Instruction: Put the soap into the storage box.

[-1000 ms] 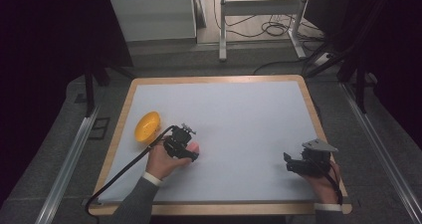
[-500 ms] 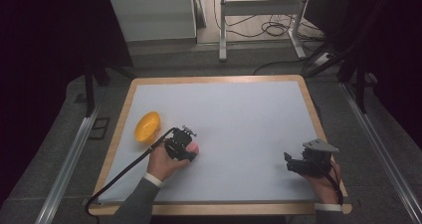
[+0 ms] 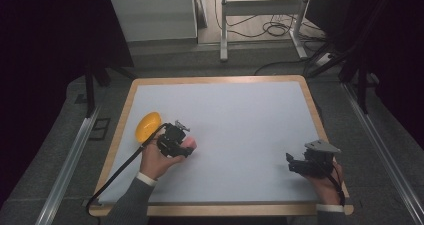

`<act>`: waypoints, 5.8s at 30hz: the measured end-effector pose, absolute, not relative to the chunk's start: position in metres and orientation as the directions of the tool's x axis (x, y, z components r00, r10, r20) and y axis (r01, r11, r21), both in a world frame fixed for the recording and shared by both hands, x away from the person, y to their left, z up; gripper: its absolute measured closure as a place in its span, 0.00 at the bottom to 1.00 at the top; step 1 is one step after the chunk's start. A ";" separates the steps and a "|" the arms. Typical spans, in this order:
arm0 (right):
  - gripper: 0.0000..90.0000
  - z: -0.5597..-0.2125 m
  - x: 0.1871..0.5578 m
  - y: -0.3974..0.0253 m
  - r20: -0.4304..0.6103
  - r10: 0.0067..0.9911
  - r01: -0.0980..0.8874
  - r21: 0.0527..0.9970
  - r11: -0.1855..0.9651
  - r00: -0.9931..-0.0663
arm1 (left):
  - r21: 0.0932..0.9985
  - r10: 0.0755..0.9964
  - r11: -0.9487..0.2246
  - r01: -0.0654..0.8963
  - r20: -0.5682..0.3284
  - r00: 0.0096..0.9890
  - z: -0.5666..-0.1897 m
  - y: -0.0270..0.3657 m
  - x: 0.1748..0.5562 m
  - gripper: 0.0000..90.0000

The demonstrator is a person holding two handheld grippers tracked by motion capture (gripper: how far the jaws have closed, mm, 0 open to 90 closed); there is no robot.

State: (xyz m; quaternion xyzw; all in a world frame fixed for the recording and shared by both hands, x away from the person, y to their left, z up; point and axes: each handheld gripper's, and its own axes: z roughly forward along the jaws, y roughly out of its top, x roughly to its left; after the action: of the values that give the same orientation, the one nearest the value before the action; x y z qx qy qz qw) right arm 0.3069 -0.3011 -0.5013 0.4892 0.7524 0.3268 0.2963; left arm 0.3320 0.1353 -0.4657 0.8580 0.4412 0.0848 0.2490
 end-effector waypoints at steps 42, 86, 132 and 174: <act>0.07 -0.503 0.307 -0.301 -0.134 0.931 0.549 0.775 0.312 -0.340 | 0.584 0.843 -0.397 0.708 -0.072 0.533 -0.425 0.187 0.331 0.67; 0.07 -0.504 0.307 -0.302 -0.137 0.934 0.556 0.771 0.310 -0.330 | 0.570 0.907 -0.297 0.766 -0.082 0.412 -0.422 0.239 0.357 0.67; 0.07 -0.508 0.310 -0.305 -0.144 0.936 0.570 0.760 0.313 -0.323 | 0.479 0.946 -0.233 0.846 -0.092 0.312 -0.468 0.260 0.400 0.67; 0.07 -0.508 0.309 -0.300 -0.156 0.928 0.566 0.754 0.333 -0.338 | 0.698 0.890 -0.244 0.673 -0.115 0.442 -0.465 0.254 0.314 0.23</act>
State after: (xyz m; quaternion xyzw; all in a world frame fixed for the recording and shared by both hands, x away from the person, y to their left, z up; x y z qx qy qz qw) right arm 0.3086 -0.2999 -0.5085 0.4916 0.7599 0.3028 0.2988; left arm 0.3144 0.2540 -0.4650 0.7733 0.5053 0.1546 0.3504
